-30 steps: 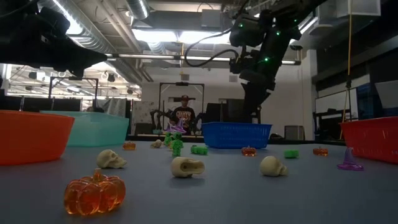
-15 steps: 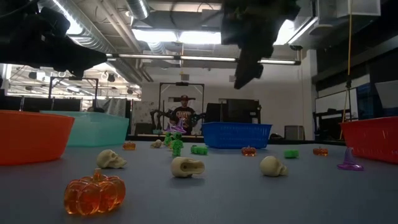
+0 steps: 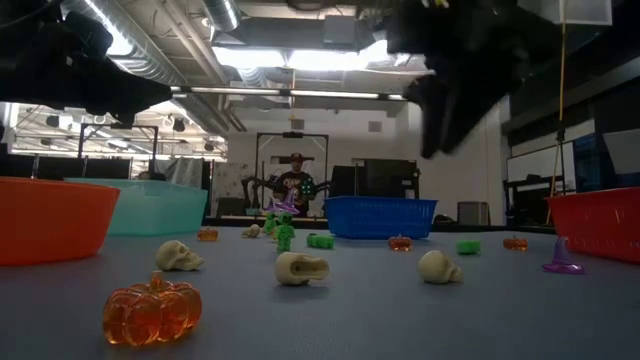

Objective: Sort Halloween decoration
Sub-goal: Put the green skeleton toy into the orange bin

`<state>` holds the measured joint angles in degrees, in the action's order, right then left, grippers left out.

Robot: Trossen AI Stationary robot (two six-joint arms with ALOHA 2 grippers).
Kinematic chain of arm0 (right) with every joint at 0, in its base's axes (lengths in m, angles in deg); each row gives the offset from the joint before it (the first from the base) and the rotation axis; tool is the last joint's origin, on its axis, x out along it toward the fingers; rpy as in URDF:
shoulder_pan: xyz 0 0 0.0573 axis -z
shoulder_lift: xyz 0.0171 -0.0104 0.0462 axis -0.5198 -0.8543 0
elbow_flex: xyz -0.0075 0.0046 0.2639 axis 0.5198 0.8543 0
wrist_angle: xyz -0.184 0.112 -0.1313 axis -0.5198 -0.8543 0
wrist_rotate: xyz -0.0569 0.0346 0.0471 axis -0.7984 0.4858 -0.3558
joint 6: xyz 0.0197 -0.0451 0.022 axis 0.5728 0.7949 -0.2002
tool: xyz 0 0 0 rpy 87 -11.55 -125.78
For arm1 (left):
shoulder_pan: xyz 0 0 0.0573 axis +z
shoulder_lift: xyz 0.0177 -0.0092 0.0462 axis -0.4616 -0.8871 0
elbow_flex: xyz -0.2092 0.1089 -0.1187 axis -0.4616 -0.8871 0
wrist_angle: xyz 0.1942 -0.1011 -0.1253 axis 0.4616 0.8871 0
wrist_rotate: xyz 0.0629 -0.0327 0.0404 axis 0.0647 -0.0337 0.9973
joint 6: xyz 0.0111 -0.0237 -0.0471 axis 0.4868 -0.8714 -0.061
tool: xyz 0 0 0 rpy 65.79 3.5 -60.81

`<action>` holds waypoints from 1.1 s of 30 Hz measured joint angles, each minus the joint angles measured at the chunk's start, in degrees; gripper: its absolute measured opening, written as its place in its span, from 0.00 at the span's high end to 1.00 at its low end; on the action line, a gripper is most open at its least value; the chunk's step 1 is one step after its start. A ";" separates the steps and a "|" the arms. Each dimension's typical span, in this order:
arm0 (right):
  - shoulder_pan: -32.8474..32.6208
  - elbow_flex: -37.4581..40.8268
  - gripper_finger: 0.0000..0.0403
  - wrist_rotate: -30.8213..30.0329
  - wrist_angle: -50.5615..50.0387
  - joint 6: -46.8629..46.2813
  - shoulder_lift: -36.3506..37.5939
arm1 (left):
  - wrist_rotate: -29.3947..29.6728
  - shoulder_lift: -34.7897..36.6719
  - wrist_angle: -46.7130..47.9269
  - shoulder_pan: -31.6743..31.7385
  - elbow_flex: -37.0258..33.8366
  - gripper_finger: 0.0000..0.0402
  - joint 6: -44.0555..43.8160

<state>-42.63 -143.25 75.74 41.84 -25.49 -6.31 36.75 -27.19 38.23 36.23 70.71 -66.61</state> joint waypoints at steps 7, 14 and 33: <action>0.09 6.47 0.55 -0.09 6.34 -0.51 0.00 | 0.00 0.00 0.00 0.00 0.02 0.80 0.00; 0.07 12.29 0.55 -0.06 12.68 -0.01 0.00 | 0.00 0.00 0.00 0.00 0.02 0.80 0.07; 0.08 21.69 0.55 1.47 22.99 0.01 0.01 | 0.00 0.00 0.00 0.00 0.01 0.80 0.12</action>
<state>-42.55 -121.56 77.21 64.82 -25.48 -6.30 36.75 -27.19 38.23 36.23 70.72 -66.48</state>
